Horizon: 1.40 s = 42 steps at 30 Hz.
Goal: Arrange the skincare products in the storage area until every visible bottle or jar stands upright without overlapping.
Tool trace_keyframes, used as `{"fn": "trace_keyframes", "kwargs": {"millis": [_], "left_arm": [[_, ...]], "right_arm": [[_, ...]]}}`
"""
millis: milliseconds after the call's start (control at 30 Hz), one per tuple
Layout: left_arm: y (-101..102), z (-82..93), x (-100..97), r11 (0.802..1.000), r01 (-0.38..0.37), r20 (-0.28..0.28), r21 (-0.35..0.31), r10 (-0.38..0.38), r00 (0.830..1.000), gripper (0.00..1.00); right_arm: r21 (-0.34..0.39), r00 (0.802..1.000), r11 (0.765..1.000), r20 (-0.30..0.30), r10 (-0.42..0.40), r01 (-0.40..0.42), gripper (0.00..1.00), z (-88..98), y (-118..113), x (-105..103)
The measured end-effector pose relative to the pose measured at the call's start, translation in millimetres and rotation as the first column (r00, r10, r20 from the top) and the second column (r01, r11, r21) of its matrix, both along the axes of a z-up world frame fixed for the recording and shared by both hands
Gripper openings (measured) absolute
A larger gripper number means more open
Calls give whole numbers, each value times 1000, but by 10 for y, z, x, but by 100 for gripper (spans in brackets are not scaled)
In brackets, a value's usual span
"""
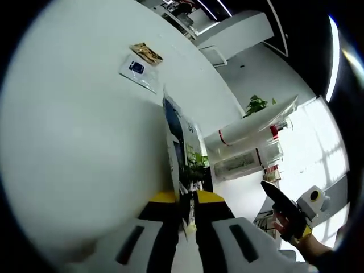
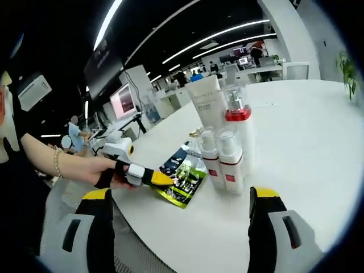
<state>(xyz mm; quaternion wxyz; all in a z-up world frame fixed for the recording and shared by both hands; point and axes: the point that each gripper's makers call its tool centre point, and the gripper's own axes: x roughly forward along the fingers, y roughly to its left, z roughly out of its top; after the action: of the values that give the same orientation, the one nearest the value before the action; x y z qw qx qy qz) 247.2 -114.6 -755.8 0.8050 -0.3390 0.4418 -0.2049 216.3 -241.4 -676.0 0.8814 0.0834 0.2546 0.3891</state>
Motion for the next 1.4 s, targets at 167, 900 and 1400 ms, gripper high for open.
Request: {"fn": "trace_keyframes", "kwargs": {"millis": [167,900,1400], "left_arm": [[-26,73,-4,993,73,51,93,-78,996,10],[75,-30,47,884,212,121,416,-285,951,37],[146,-67,52,786,262,108,559,-382,918,44]], "right_arm": [[-2,1000,1000,-9,-20,20,99,-50,-47,5],[0,999,999,-21,-32,32,99,-123,-55,-13],[0,999,999,-24,-38,38,99,-116,-53,-8]]}}
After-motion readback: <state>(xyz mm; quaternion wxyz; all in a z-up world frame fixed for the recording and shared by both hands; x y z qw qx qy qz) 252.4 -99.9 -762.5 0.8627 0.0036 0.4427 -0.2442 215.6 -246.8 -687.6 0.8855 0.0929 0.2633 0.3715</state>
